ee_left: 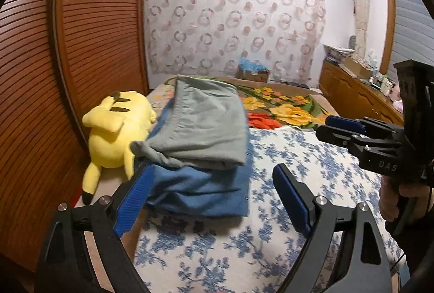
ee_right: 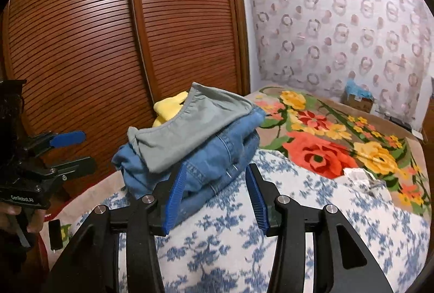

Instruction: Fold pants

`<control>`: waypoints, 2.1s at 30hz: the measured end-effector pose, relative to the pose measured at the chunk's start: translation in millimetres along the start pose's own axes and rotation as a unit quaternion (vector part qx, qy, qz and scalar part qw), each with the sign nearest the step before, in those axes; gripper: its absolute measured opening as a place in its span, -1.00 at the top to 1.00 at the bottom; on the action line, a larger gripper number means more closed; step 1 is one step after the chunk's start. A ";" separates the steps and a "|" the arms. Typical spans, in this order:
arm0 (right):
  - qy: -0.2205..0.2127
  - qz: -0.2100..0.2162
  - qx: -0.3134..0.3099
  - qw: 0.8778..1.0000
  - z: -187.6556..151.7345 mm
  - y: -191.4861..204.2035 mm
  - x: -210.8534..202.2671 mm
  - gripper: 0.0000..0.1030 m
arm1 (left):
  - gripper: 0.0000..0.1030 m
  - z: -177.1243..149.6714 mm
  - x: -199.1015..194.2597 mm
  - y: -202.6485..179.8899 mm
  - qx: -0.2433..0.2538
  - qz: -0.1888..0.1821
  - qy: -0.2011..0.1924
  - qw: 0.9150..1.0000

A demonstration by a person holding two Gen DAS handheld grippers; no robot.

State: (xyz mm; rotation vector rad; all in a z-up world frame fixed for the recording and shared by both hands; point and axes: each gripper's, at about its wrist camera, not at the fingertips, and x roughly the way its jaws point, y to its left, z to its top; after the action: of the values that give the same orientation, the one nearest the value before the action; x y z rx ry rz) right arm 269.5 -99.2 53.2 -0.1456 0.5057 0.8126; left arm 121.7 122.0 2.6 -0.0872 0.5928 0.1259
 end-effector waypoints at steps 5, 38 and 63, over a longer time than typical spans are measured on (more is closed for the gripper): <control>-0.004 -0.031 0.006 0.999 -16.1 4.9 -27.2 0.03 | -0.70 -3.9 -5.6 -19.7 0.015 -0.020 -0.008 1.000; -0.074 -0.180 0.093 0.977 -85.6 74.1 -195.3 -0.38 | -1.00 -12.4 -75.6 -131.4 0.075 -0.097 -0.063 0.990; -0.108 -0.237 0.118 0.958 -99.5 115.0 -235.8 -0.40 | -1.00 -11.7 -132.7 -138.1 0.077 -0.079 -0.095 0.989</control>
State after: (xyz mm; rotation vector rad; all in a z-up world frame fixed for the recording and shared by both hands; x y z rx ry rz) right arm 12.6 -206.7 88.4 0.0452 0.3363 0.2887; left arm 26.0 -28.3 73.7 0.0284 0.4025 -0.0655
